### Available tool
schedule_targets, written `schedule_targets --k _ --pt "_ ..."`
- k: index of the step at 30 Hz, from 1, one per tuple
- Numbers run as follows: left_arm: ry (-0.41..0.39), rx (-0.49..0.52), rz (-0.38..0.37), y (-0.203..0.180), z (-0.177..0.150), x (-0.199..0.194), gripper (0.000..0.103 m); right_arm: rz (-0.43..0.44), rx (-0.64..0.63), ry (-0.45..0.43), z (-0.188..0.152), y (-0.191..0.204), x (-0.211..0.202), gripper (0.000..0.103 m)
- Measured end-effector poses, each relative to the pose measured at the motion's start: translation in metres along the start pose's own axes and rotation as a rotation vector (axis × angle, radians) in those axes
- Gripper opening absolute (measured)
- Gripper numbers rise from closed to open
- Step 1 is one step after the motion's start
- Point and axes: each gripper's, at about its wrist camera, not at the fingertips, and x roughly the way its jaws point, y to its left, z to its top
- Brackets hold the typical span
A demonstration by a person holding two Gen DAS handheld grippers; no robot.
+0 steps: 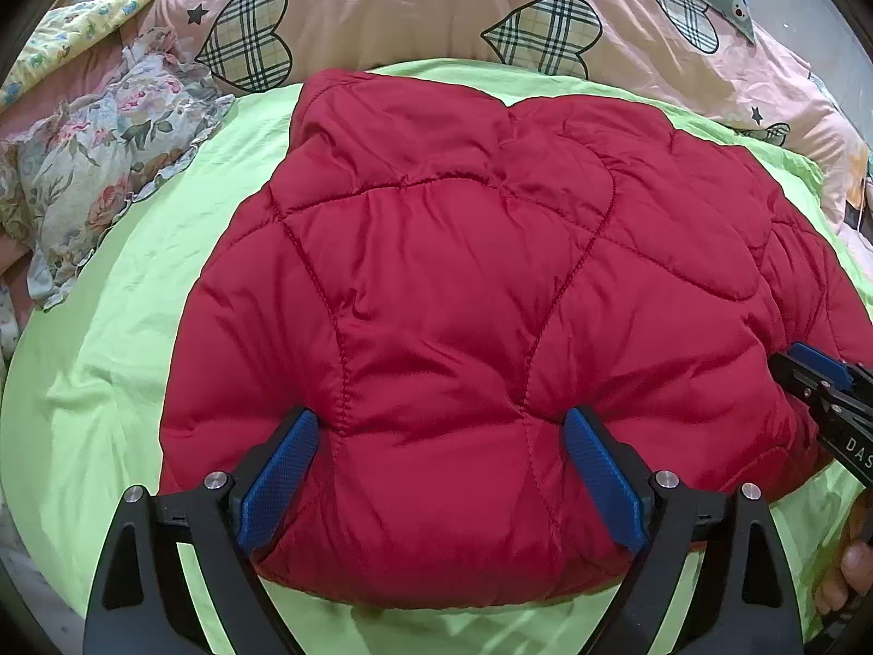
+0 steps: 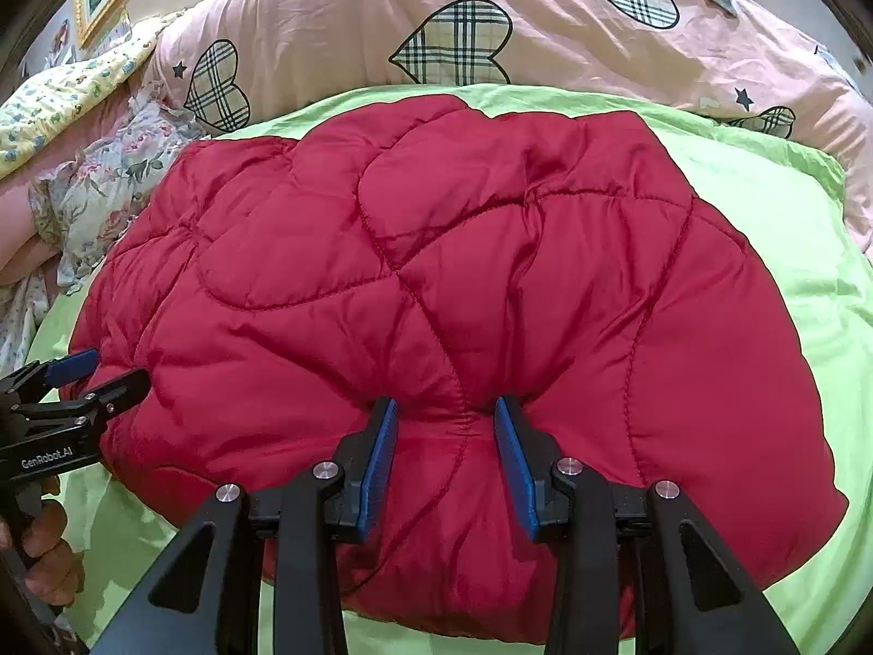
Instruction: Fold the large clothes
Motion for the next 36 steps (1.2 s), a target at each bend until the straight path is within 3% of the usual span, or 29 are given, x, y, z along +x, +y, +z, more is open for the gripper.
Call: schedule_targets --k 7,12,15,22,33,36 --pt "0.008 -0.004 0.004 0.0 0.001 -0.003 0.093 0.005 0.028 -0.02 -0.002 -0.001 -0.005 0.039" --pt "-0.004 -0.006 0.009 0.0 -0.008 -0.019 0.093 0.034 0.068 -0.066 -0.007 -0.004 -0.038 0.04" --pt "-0.003 -0.008 0.018 -0.001 -0.014 -0.027 0.093 0.052 0.054 -0.075 -0.007 -0.003 -0.05 0.053" --pt "0.01 -0.03 0.022 -0.002 -0.02 -0.043 0.092 0.034 0.066 0.023 -0.002 -0.019 -0.027 0.054" --pt "-0.008 -0.026 0.051 -0.01 -0.032 -0.076 0.094 0.101 0.053 -0.011 -0.01 -0.01 -0.061 0.062" --pt "-0.012 -0.011 0.059 -0.015 -0.036 -0.084 0.096 0.112 0.037 -0.017 -0.017 -0.006 -0.076 0.071"
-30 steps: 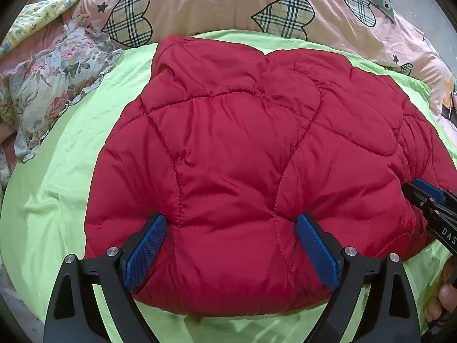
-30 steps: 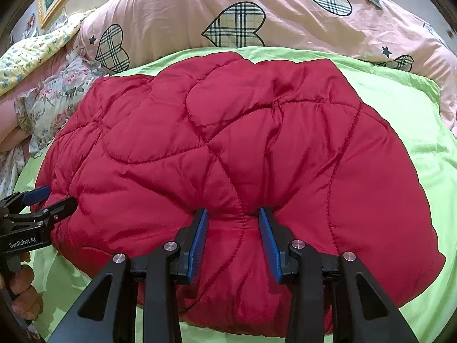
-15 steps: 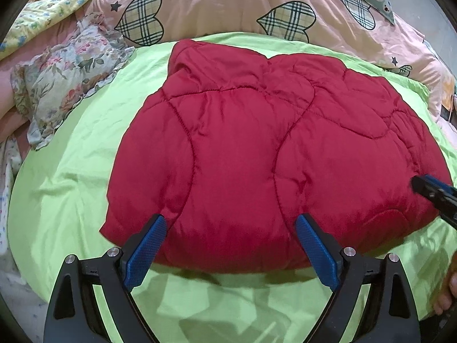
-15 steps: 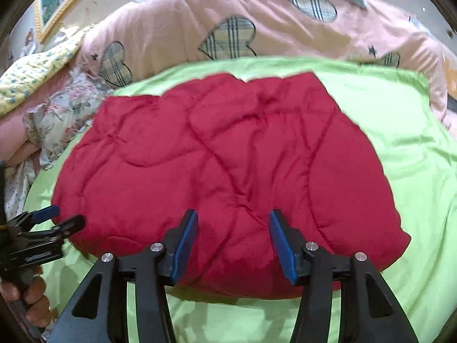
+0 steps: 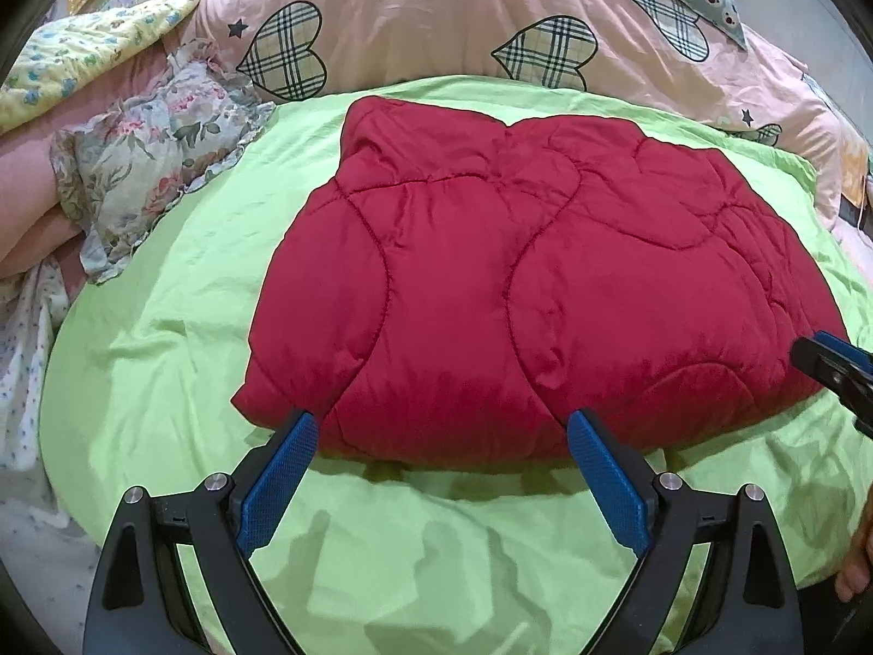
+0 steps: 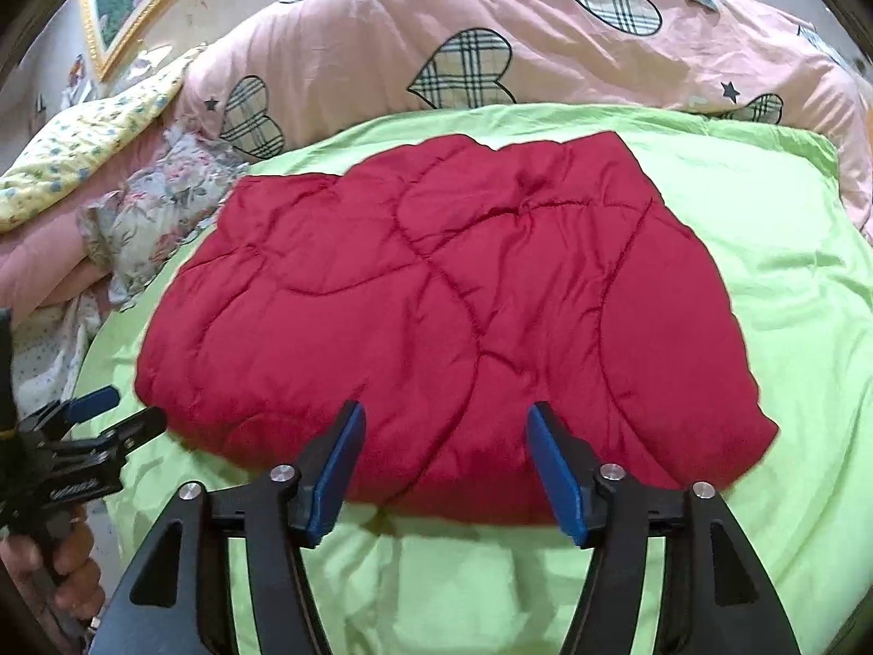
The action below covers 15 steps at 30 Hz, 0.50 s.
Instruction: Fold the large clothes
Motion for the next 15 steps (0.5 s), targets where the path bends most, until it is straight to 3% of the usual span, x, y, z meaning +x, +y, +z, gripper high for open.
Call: schedule_targets --k 3,10,15 --pt "-0.003 0.013 0.009 -0.003 -0.004 -0.009 0.102 0.015 -0.02 0.003 -0.008 0.006 -0.012 0.079" --pt "0.019 0.037 -0.024 -0.001 -0.017 -0.024 0.102 0.018 -0.073 0.052 -0.028 0.017 -0.028 0.098" --pt "0.026 0.042 -0.036 0.005 -0.021 -0.038 0.102 -0.003 -0.104 0.058 -0.035 0.023 -0.04 0.098"
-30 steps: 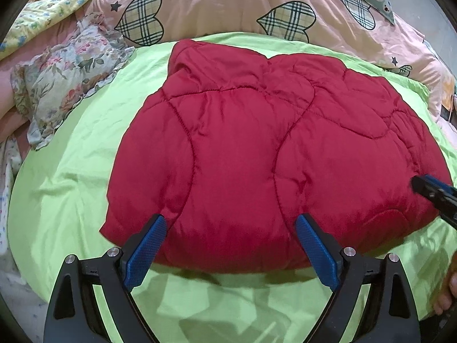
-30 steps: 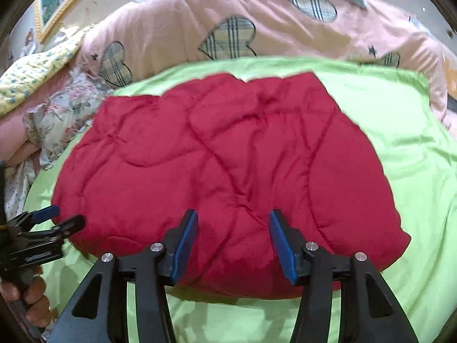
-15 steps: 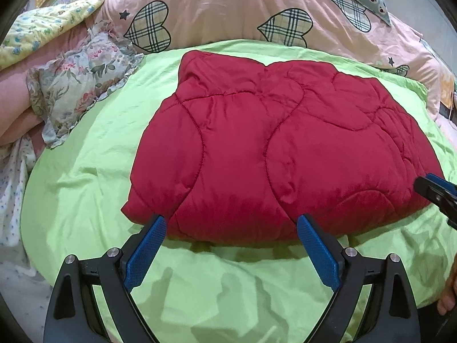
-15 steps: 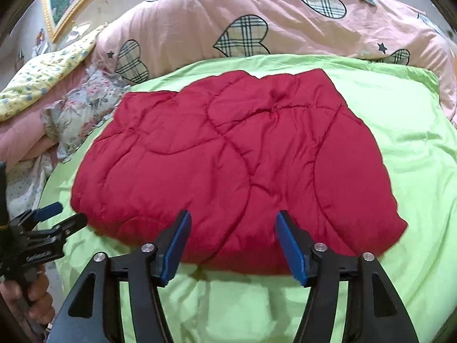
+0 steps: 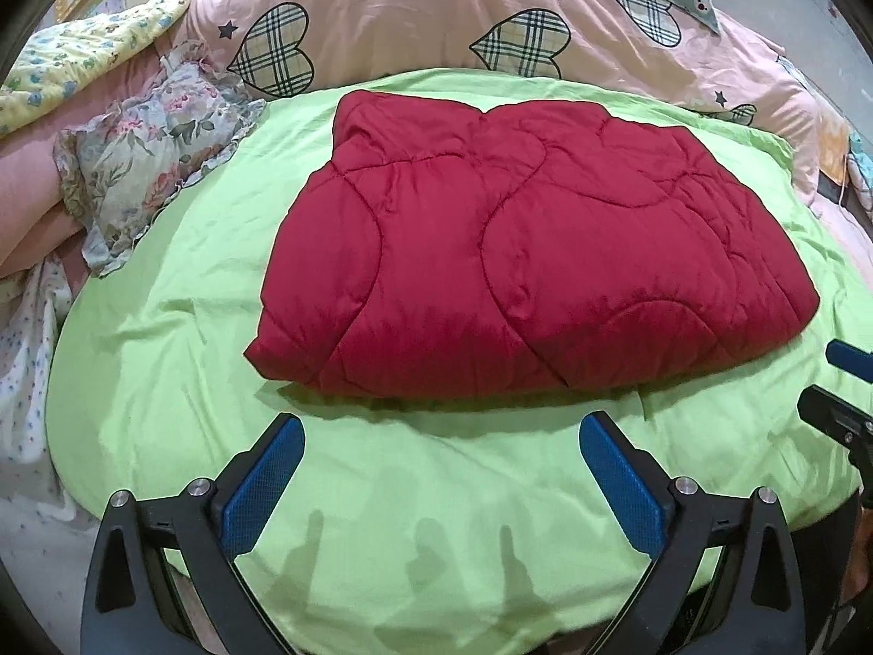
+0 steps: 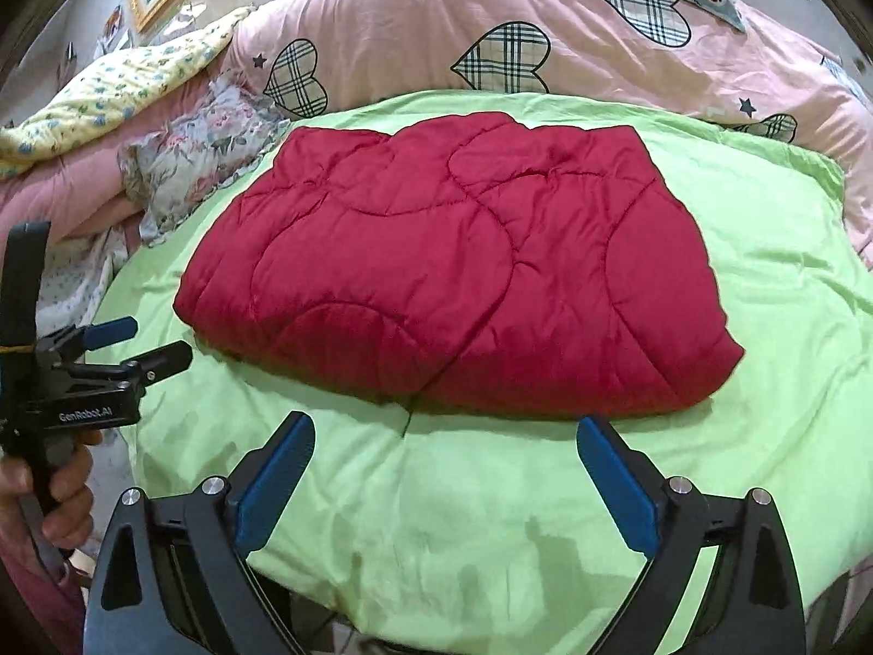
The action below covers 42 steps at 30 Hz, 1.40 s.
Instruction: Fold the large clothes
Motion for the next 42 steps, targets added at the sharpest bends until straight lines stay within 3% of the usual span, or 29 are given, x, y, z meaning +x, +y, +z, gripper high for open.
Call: schedule_targets --k 10,42 --pt "-0.031 0.007 0.076 -0.001 0.01 -0.025 0.102 0.016 -0.045 -0.04 0.021 0.012 -0.028 0.102" --pt "-0.025 0.021 0.073 0.003 0.023 -0.013 0.102 0.017 -0.042 0.013 0.033 0.017 -0.006 0.102"
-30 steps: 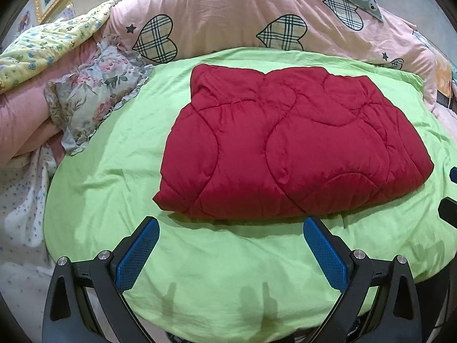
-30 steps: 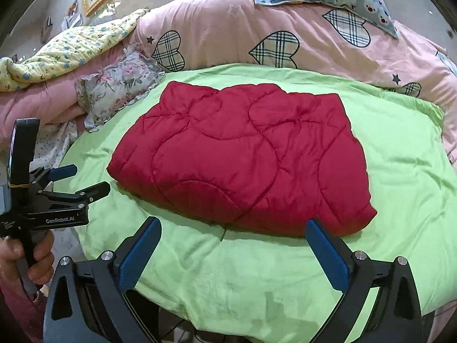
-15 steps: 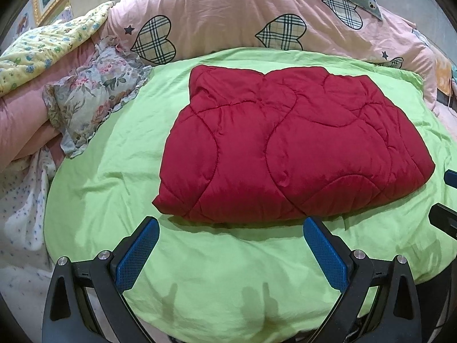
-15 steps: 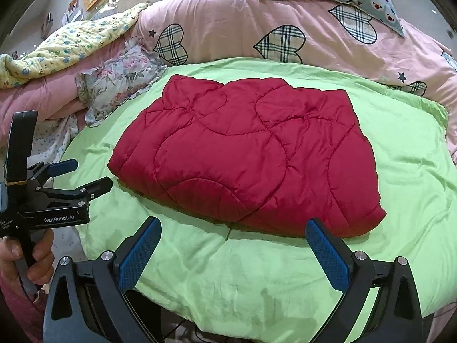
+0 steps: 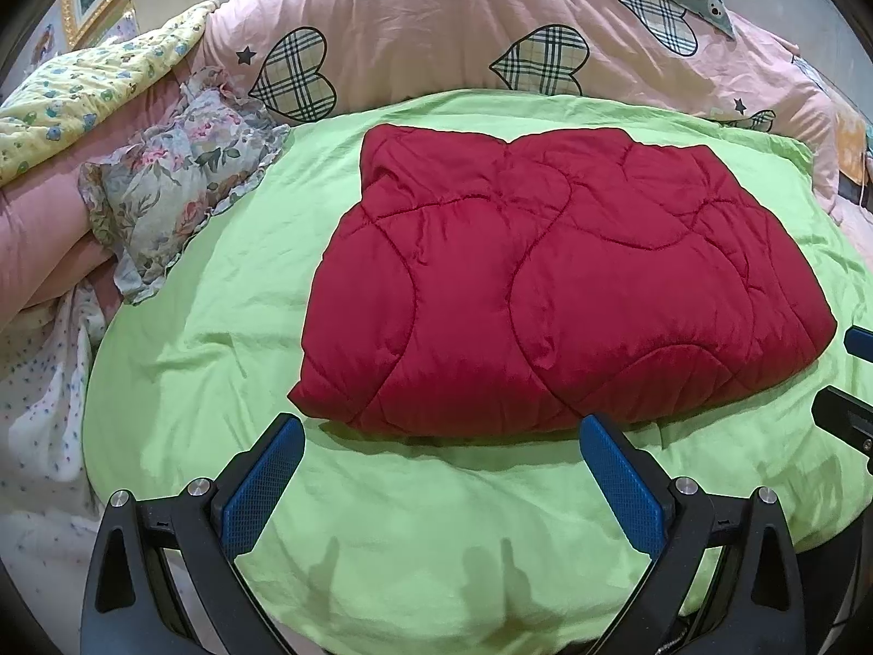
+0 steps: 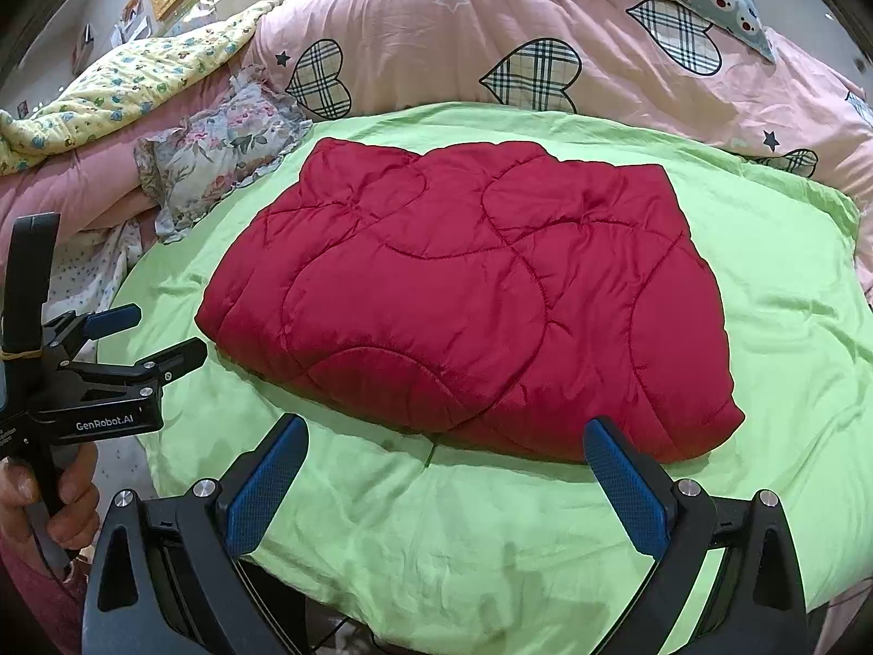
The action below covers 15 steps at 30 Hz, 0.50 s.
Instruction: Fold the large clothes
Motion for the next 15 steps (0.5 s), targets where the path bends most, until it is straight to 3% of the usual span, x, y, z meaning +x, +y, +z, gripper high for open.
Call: schedule_targets --k 15 --pt "0.003 -0.001 0.006 -0.0019 0.006 0.009 0.102 0.007 -0.003 0.011 0.0104 0.0009 0.0092 0.102"
